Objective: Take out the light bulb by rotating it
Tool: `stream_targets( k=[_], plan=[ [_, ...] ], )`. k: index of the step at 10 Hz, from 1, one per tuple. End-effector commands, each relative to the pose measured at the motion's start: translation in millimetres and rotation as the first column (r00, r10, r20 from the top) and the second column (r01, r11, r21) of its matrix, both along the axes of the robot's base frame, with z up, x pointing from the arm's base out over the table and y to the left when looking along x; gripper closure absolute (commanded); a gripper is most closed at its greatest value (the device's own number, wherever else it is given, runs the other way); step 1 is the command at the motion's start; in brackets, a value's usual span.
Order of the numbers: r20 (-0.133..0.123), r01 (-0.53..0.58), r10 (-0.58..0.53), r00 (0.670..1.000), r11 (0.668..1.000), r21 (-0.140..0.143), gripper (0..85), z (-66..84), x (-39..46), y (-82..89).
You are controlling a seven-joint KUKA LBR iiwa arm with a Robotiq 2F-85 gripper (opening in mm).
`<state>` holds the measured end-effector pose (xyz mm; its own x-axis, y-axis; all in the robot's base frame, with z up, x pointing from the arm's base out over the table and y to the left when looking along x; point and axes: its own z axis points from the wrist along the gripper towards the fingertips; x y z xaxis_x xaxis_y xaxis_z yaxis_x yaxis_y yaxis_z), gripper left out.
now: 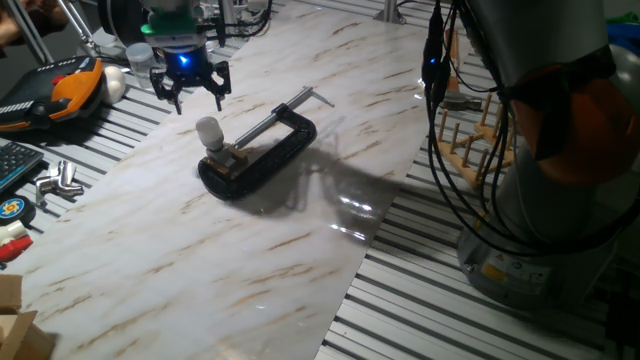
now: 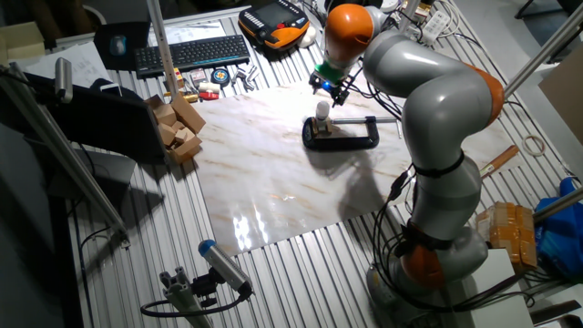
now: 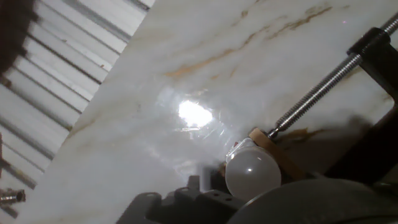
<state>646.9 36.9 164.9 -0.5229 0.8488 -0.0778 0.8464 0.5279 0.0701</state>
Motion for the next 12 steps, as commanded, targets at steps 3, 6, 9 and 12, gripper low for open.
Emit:
stream_targets(
  k=[3, 6, 9, 12],
  plan=[
    [-0.019, 0.977, -0.977, -0.211, -0.211, 0.002, 0.0, -1.8, -1.0, -0.2],
    [-0.019, 0.977, -0.977, -0.211, -0.211, 0.0, 0.0, -2.7, -1.3, -0.3],
    [-0.021, 0.977, -0.977, -0.212, -0.212, -0.011, 0.0, -4.1, -1.5, -0.6],
    [-0.028, 0.977, -0.977, -0.213, -0.212, -0.019, 0.0, -7.3, -1.0, -1.7]
  ],
)
